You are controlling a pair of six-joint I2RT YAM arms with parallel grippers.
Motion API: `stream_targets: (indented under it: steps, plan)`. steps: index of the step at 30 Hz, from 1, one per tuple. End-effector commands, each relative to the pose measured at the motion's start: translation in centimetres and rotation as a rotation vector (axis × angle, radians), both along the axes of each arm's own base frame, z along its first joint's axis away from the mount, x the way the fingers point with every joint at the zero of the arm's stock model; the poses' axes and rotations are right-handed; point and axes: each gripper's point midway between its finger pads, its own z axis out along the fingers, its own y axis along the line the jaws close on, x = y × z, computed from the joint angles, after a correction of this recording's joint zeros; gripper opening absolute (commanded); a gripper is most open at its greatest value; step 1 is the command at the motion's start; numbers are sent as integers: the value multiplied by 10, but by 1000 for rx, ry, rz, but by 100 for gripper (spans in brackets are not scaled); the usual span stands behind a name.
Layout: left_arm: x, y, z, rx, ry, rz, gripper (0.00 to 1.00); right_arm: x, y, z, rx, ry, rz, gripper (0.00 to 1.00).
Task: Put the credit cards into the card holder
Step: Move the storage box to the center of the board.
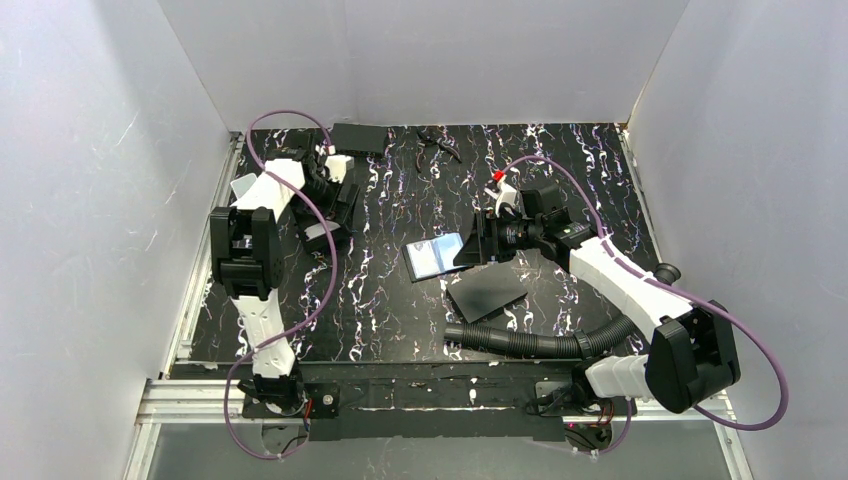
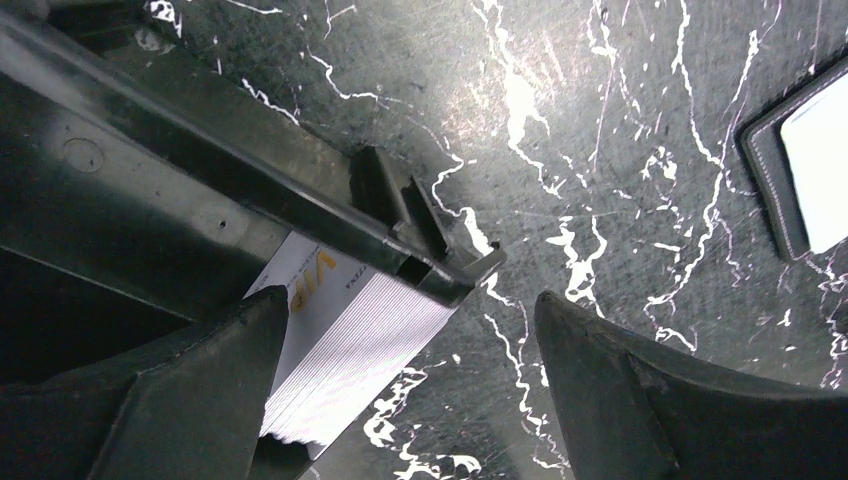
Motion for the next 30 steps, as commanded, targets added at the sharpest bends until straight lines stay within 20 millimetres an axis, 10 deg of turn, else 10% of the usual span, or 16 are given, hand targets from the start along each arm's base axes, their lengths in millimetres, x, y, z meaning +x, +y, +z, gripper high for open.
stream_targets:
  steps: [1,30]
  plan:
    - [13,-16,20,-73,-46,23,94,-2,1,9,29,-38,6,78]
    - [67,-43,29,-204,-105,96,97,-1,0,3,18,-31,-9,78]
